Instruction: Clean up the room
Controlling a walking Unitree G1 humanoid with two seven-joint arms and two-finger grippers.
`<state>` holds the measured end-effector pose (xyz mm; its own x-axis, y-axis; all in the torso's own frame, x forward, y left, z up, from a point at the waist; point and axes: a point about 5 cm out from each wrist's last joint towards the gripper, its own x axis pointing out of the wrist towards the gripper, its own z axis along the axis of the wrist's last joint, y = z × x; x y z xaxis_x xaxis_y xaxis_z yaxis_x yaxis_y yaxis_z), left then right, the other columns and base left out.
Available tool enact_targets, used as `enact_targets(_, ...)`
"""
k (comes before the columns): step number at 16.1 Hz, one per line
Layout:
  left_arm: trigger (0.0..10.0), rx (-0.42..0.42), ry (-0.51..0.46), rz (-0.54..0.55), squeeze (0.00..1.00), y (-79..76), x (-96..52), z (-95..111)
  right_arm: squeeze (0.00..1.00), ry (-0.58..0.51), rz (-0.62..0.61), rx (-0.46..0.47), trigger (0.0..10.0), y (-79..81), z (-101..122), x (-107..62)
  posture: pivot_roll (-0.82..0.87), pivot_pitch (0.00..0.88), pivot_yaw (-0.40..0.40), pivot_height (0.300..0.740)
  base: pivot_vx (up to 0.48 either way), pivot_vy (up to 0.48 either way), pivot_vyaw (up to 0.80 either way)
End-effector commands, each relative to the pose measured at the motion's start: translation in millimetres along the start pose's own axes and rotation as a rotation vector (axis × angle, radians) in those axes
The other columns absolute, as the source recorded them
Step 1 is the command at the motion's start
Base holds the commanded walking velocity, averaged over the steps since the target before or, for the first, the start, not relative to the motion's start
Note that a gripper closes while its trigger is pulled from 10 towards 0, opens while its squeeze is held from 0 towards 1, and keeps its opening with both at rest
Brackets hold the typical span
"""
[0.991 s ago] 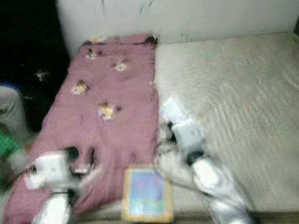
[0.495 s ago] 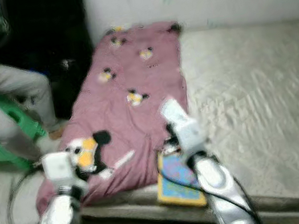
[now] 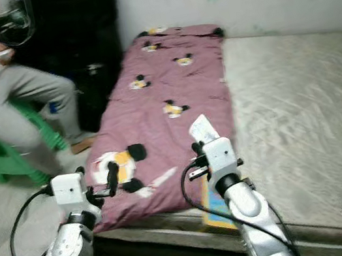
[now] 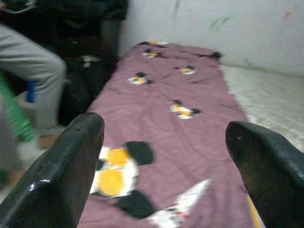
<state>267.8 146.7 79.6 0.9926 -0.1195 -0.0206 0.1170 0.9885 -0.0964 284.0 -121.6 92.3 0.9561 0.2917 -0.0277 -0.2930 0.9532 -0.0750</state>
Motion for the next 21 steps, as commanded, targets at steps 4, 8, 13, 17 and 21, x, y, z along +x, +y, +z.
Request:
enact_targets(4, 10.0, -0.003, -0.003, -0.004, 0.0, 1.7, 1.0, 2.4, 0.0, -0.014, 0.021, -0.002, 10.0, 4.1, 2.4, 1.2, 0.05, 0.0, 0.019, 0.74, 0.0, 0.48, 0.0)
enact_targets(8, 10.0, -0.004, 0.008, 0.001, 0.0, 1.8, 1.4, 1.3, 0.0, -0.018, 0.026, 0.016, 10.0, 5.4, 2.4, 0.6, 0.05, 0.0, 0.019, 0.74, 0.0, 0.48, 0.0)
enact_targets(13, 10.0, 0.005, -0.027, -0.011, 0.0, -0.6, 2.2, 5.9, 0.0, -0.05, 0.061, 0.004, 10.0, 9.3, 7.6, 1.6, 0.05, 0.0, 0.014, 0.74, 0.0, 0.096, 0.1)
enact_targets(17, 10.0, 0.011, -0.035, -0.025, 0.0, -1.2, 2.5, 8.2, 0.0, -0.041, 0.076, -0.001, 10.0, 13.1, 5.0, 0.7, 0.05, 0.0, 0.014, 0.74, 0.0, 0.0, 0.77)
enact_targets(21, 10.0, 0.018, -0.04, -0.041, 0.0, -2.7, 2.1, 8.5, 0.0, -0.04, 0.076, 0.0, 10.0, 14.2, 3.7, -0.2, 0.05, 0.0, 0.017, 0.74, 0.0, 0.0, 0.77)
